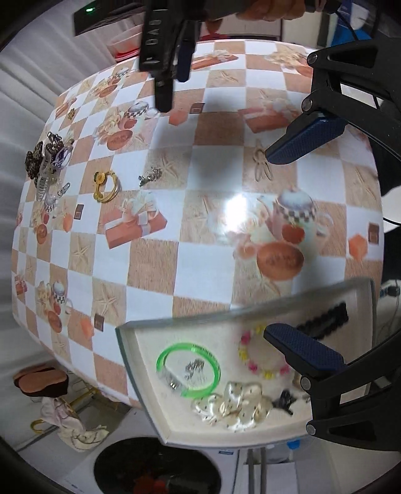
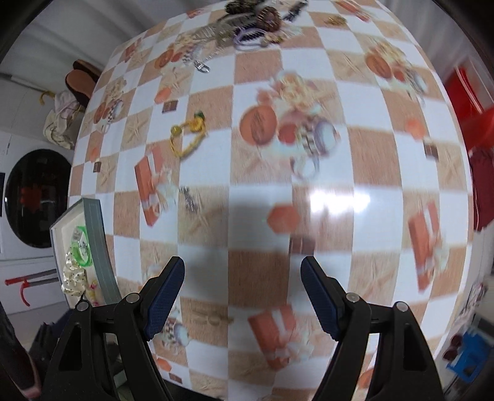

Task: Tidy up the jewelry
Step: 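Move the left tool to the silver bunny clip while the right tool approaches the yellow sunflower hair tie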

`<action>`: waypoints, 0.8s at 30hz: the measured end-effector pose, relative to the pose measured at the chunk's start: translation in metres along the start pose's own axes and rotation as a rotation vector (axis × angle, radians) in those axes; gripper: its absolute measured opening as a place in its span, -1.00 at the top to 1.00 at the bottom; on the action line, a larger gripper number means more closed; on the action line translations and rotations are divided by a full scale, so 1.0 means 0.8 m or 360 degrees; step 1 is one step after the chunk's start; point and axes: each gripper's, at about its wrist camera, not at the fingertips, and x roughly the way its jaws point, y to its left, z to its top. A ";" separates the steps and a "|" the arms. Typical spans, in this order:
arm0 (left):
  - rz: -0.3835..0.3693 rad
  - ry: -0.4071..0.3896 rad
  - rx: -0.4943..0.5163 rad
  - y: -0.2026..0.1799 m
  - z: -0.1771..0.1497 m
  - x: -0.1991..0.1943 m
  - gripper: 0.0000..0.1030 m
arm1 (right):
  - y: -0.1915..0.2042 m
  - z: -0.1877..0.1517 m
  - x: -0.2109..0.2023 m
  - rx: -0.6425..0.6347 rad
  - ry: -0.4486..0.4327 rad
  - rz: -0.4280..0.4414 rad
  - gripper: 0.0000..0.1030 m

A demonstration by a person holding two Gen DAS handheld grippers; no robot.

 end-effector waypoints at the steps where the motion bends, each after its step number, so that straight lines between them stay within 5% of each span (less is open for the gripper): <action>1: 0.0003 0.0003 -0.0014 -0.002 0.002 0.003 -1.00 | 0.001 0.008 0.001 -0.0019 -0.0005 0.0003 -0.56; 11: 0.0016 0.0034 -0.0091 -0.031 -0.003 0.036 -1.00 | 0.025 0.085 0.031 -0.0206 -0.0030 -0.0021 -0.56; 24: 0.0092 -0.0037 0.0306 -0.096 -0.037 0.076 -0.89 | 0.064 0.131 0.087 -0.0370 -0.0039 -0.0084 -0.44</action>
